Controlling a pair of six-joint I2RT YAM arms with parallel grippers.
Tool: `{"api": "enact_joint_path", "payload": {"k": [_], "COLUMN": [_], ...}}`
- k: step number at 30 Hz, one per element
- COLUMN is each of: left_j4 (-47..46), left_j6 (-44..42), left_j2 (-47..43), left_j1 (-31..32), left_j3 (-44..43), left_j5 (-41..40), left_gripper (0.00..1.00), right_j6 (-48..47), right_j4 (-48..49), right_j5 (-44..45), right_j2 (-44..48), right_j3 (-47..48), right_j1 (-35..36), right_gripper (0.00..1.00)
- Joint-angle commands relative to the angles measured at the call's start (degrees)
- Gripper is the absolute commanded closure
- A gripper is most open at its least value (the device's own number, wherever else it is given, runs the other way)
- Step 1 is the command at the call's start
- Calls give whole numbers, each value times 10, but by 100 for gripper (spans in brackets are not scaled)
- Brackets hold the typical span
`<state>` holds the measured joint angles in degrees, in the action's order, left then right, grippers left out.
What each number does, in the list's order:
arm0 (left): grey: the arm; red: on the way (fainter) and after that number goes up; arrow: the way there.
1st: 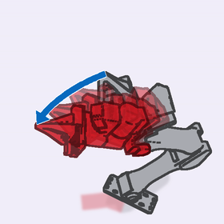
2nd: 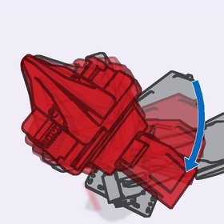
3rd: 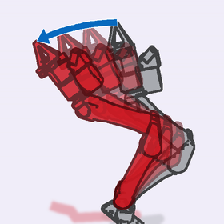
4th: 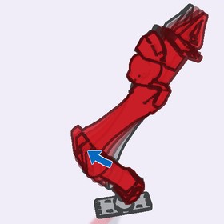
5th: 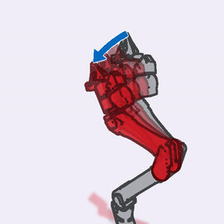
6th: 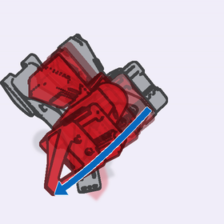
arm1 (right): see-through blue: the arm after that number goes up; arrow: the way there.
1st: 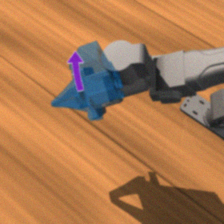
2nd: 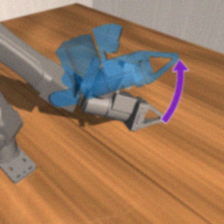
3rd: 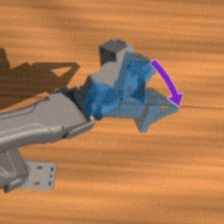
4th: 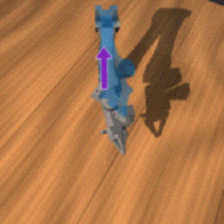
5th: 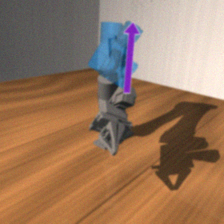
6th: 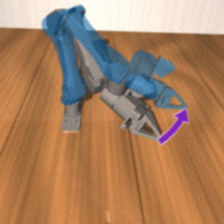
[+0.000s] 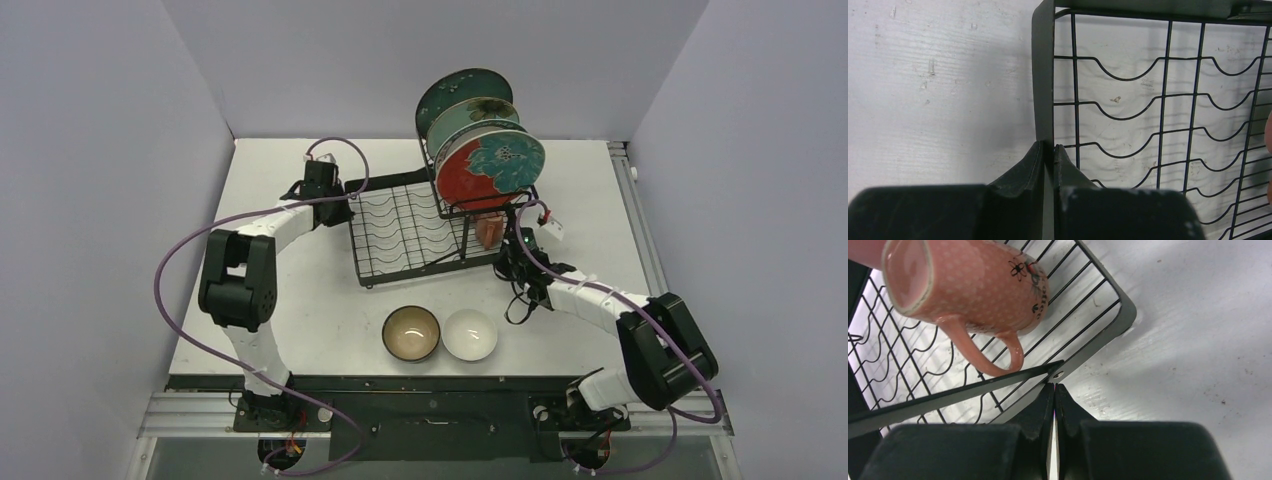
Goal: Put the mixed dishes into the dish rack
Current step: Adjust the dish rack at the center of the board.
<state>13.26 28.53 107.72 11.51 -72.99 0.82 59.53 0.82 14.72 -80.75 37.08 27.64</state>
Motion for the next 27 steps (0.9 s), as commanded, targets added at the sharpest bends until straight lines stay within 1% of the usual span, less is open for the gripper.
{"api": "enact_joint_path", "payload": {"k": [1, 11, 27], "left_j4": [16, 15, 38], "left_j6": [36, 44, 44], "left_j2": [-44, -59, -71], "left_j1": [16, 34, 86], "left_j3": [26, 53, 76], "left_j5": [73, 81, 89], "left_gripper": [100, 100, 100], "right_j6": [-20, -58, -106], "right_j4": [78, 112, 73], "right_j5": [-22, -95, -173], "right_j2": [-19, -82, -164], "right_j3": [28, 77, 214], "right_j1": [-28, -73, -96], "right_gripper": [100, 100, 100]}}
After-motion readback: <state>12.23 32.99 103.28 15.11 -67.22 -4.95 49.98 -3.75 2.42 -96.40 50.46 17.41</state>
